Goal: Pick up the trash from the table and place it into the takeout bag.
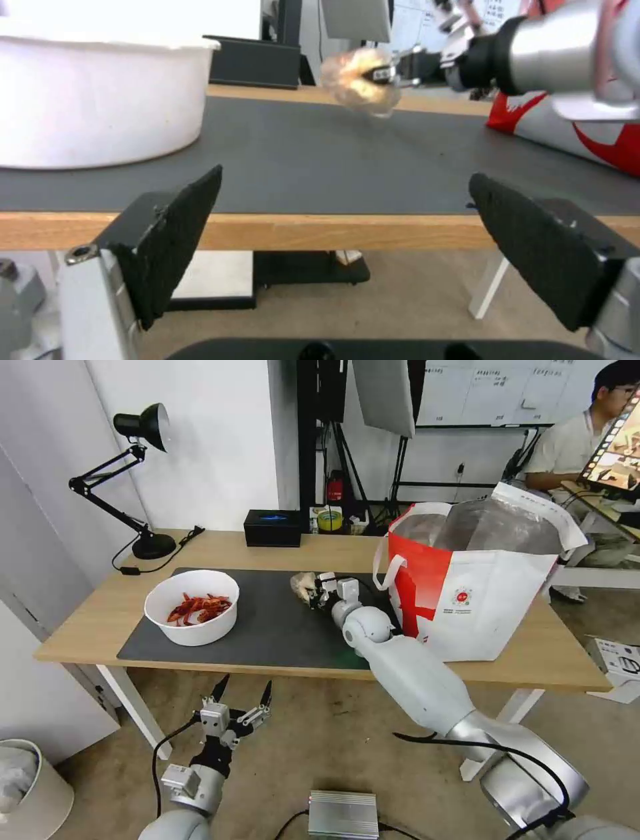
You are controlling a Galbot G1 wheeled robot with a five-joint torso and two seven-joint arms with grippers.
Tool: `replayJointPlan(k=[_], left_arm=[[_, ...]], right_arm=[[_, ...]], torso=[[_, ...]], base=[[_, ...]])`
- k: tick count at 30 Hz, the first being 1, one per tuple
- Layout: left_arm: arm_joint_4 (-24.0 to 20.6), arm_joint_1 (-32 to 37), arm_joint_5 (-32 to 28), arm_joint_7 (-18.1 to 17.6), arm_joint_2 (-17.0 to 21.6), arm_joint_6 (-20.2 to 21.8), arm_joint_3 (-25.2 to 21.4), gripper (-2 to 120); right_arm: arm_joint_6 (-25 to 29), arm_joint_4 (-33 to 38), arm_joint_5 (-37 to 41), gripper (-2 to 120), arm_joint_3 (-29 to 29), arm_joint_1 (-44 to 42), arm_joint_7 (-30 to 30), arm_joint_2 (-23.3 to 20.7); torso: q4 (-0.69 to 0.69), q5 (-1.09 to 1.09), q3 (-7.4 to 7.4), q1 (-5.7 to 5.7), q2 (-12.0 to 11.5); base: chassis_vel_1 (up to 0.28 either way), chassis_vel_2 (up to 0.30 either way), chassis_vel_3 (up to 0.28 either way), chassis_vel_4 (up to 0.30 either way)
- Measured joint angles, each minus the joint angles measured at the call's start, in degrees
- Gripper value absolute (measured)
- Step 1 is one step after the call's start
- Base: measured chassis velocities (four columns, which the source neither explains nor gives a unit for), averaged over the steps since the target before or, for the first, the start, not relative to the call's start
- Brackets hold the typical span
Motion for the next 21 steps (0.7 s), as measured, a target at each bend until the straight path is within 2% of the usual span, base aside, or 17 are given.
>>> replayJointPlan(k=[1,3,6,14,17,21], left_arm=[[0.0,0.0,0.0,0.0,0.0,0.0,0.0,100],[-0.22,0.15,0.05,-0.02,-0.25,0.0,-0.23,100],[-0.46,0.35,0.06,-0.06,-0.23,0.0,-0.29,100],[-0.62,0.53,0.08,-0.14,0.25,0.0,-0.37,100],[-0.66,0.55,0.28,-0.17,0.11,0.0,-0.18,100],[-0.74,0.62,0.41,-0.19,0.03,-0.05,-0.13,100]], right_arm=[[0.0,0.0,0.0,3,0.0,0.0,0.0,0.0],[0.48,5.22,-1.85,3,0.25,-1.82,0.68,-1.32],[1.36,9.3,-4.32,3,0.82,-3.94,1.69,-2.27],[3.16,15.93,-9.11,3,1.89,-8.19,3.86,-3.78],[5.33,23.28,-13.76,3,3.66,-13.43,6.51,-5.86],[7.11,27.22,-15.69,3,5.3,-16.19,7.16,-6.92]], torso=[[0.0,0.0,0.0,0.0,0.0],[0.01,0.0,0.0,0.0,0.0],[0.01,0.0,0.0,0.0,0.0],[0.01,0.01,0.0,0.0,0.0],[0.0,0.01,0.0,0.0,0.0],[0.0,0.01,0.0,0.0,0.0]], base=[[0.0,0.0,0.0,0.0],[0.0,0.0,0.0,0.0],[0.0,0.0,0.0,0.0],[0.0,0.0,0.0,0.0],[0.0,0.0,0.0,0.0],[0.0,0.0,0.0,0.0]])
